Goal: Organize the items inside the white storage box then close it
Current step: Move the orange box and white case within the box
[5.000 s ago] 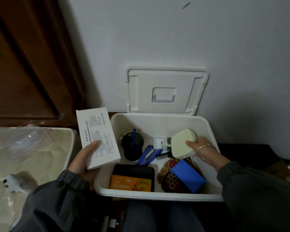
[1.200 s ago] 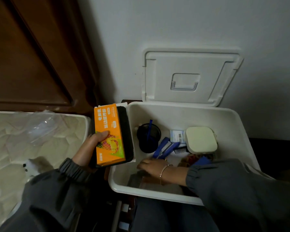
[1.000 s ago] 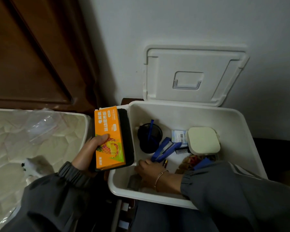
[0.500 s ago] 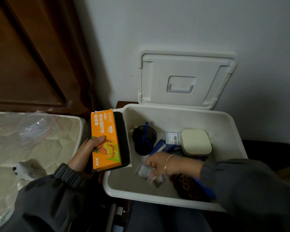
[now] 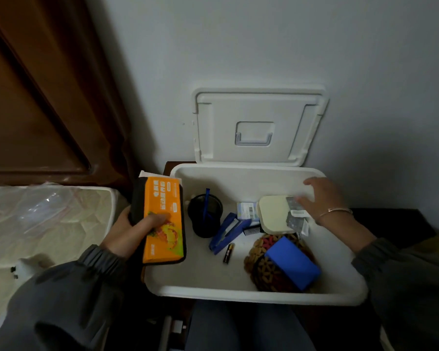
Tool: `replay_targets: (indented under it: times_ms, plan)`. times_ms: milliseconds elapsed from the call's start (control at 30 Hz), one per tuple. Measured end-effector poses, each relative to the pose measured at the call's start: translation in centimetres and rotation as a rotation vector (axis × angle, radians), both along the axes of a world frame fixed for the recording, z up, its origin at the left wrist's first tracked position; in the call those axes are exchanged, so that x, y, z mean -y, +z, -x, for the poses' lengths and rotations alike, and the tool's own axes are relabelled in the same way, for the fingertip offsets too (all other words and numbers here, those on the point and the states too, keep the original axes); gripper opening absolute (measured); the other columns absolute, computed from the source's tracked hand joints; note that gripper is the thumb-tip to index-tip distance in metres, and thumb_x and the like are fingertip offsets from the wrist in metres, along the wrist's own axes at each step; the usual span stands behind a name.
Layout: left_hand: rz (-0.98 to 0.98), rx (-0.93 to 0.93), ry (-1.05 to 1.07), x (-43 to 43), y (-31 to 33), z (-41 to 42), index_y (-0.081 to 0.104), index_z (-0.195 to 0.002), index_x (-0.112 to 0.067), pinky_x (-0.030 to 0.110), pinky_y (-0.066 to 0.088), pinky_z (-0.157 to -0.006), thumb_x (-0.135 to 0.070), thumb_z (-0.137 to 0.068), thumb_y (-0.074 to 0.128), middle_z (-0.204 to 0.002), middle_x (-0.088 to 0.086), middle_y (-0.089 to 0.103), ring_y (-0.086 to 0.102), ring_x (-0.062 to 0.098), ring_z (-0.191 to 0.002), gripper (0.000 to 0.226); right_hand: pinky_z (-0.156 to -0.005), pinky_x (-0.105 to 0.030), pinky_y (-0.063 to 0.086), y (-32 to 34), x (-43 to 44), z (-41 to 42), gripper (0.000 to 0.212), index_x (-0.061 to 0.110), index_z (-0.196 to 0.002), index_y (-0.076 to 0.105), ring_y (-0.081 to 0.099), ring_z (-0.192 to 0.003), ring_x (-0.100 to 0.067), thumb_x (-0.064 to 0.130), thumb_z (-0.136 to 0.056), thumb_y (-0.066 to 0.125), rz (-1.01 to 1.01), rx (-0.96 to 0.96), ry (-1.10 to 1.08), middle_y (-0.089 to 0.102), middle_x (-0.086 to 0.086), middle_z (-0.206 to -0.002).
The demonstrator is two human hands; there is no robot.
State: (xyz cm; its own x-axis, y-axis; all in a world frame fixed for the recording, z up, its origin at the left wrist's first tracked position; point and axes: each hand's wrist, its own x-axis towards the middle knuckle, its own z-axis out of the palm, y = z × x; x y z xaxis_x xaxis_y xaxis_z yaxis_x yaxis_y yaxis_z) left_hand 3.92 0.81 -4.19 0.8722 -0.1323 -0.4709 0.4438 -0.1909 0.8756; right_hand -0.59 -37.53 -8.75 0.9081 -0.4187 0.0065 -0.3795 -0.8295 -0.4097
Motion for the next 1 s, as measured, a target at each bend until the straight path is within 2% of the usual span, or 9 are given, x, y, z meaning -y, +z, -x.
replay_targets:
  times_ms: [133,167,233,300,400,533,733,900,1000]
  plan:
    - [-0.335,0.108,-0.071,1.7,0.9,0.5,0.042,-0.135,-0.021,0.039,0.052,-0.082,-0.046,-0.051,0.080,-0.115,0.006,0.064,0.063,0.027,-0.098,0.096,-0.099,-0.047,0.034,0.8,2.6,1.7,0.057,-0.005,-0.123,0.048,0.042,-0.118,-0.041,0.018,-0.077,0.073,0.110,0.016,-0.067,0.046,-0.029,-0.127]
    - [-0.450,0.122,-0.104,2.3,1.1,0.5,0.033,-0.141,-0.022,0.039,0.048,-0.089,-0.049,-0.054,0.079,-0.125,0.008,0.058,0.059,0.030,-0.106,0.103,-0.103,-0.046,0.031,0.8,3.0,2.1,0.064,-0.006,-0.129,0.042,0.039,-0.123,-0.041,0.021,-0.079,0.071,0.083,-0.033,-0.086,0.042,-0.029,-0.134]
    - [-0.681,0.186,-0.173,3.6,1.5,0.5,0.019,-0.147,-0.023,0.037,0.043,-0.089,-0.047,-0.064,0.077,-0.136,0.010,0.048,0.052,0.034,-0.116,0.104,-0.111,-0.041,0.022,0.3,3.0,2.7,0.076,-0.005,-0.142,0.024,0.027,-0.136,-0.037,0.023,-0.085,0.066,-0.034,-0.128,-0.086,0.027,-0.027,-0.147]
    - [-0.867,0.228,-0.252,5.1,1.9,1.0,0.015,-0.146,-0.023,0.040,0.045,-0.091,-0.051,-0.067,0.072,-0.136,0.012,0.045,0.051,0.035,-0.117,0.101,-0.114,-0.037,0.020,-0.4,2.7,3.0,0.075,-0.004,-0.145,0.015,0.022,-0.139,-0.034,0.017,-0.089,0.060,-0.167,-0.150,-0.053,0.019,-0.024,-0.151]
    - [-1.064,0.213,-0.349,6.9,2.0,2.2,0.011,-0.145,-0.025,0.041,0.046,-0.088,-0.057,-0.070,0.066,-0.133,0.013,0.041,0.052,0.035,-0.115,0.099,-0.112,-0.036,0.022,-0.7,2.4,2.9,0.069,-0.003,-0.146,0.011,0.027,-0.137,-0.034,0.007,-0.091,0.052,-0.273,-0.131,-0.059,0.022,-0.023,-0.150]
    - [-1.206,0.170,-0.336,9.3,1.9,3.0,0.016,-0.140,-0.024,0.041,0.046,-0.081,-0.051,-0.072,0.068,-0.128,0.011,0.039,0.053,0.034,-0.111,0.090,-0.108,-0.038,0.028,-0.8,2.3,2.8,0.065,0.000,-0.147,0.009,0.035,-0.132,-0.037,0.005,-0.093,0.046,-0.287,-0.150,-0.109,0.027,-0.025,-0.148]
    - [-1.320,0.114,-0.323,11.2,0.1,2.8,0.029,-0.131,-0.019,0.041,0.046,-0.085,-0.047,-0.071,0.070,-0.124,0.012,0.042,0.052,0.032,-0.111,0.078,-0.099,-0.040,0.037,-0.8,2.4,3.0,0.051,-0.002,-0.138,0.024,0.044,-0.121,-0.039,0.003,-0.092,0.045,-0.299,-0.120,-0.106,0.039,-0.027,-0.136]
    - [-1.337,0.109,-0.247,11.9,-2.2,2.8,0.033,-0.127,-0.020,0.044,0.049,-0.090,-0.045,-0.069,0.073,-0.117,0.013,0.048,0.053,0.032,-0.109,0.075,-0.100,-0.043,0.038,-0.9,2.4,3.1,0.050,0.000,-0.139,0.023,0.045,-0.121,-0.040,0.005,-0.093,0.043,-0.308,-0.120,-0.109,0.041,-0.026,-0.135]
    - [-1.344,0.069,-0.219,12.1,-3.9,3.0,0.029,-0.134,-0.020,0.046,0.045,-0.097,-0.040,-0.074,0.072,-0.123,0.015,0.046,0.049,0.033,-0.116,0.076,-0.099,-0.043,0.039,-0.8,2.4,3.1,0.050,0.001,-0.139,0.023,0.045,-0.120,-0.040,0.006,-0.093,0.043,-0.310,-0.117,-0.114,0.042,-0.026,-0.134]
